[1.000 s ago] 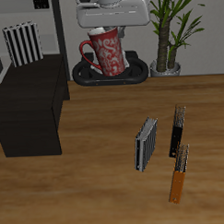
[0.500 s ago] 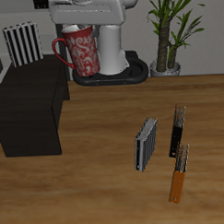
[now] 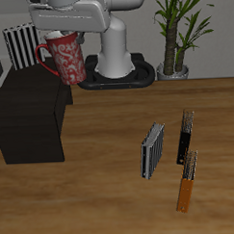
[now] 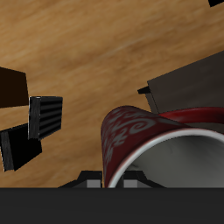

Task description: Place the right striped book upright on top of the shelf and place the red mug on top of the shelf

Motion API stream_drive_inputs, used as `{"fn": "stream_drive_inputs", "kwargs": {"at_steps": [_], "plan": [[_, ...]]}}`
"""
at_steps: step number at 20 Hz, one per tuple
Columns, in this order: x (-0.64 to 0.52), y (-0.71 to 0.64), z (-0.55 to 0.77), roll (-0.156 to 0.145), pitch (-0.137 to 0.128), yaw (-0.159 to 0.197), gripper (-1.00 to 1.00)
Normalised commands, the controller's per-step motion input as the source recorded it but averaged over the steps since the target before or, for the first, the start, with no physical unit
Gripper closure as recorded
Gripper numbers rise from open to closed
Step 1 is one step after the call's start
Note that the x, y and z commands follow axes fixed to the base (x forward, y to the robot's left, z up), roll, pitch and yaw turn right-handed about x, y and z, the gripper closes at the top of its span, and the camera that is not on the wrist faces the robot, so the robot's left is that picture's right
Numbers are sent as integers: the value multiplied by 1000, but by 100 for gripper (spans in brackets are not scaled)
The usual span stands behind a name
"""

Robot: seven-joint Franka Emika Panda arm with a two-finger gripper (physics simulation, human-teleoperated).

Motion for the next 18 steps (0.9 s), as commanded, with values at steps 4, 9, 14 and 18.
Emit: {"fn": "stream_drive_inputs", "kwargs": {"at_steps": [4,9,14,18], "plan": [[108,-278,-42,-17,22,-39,100],[14,-390,29,-41,-7,-49,100],[-68,-412,14,-64,-4,-31,100],[-47,-318,-59,-46,13,-34,100]]}}
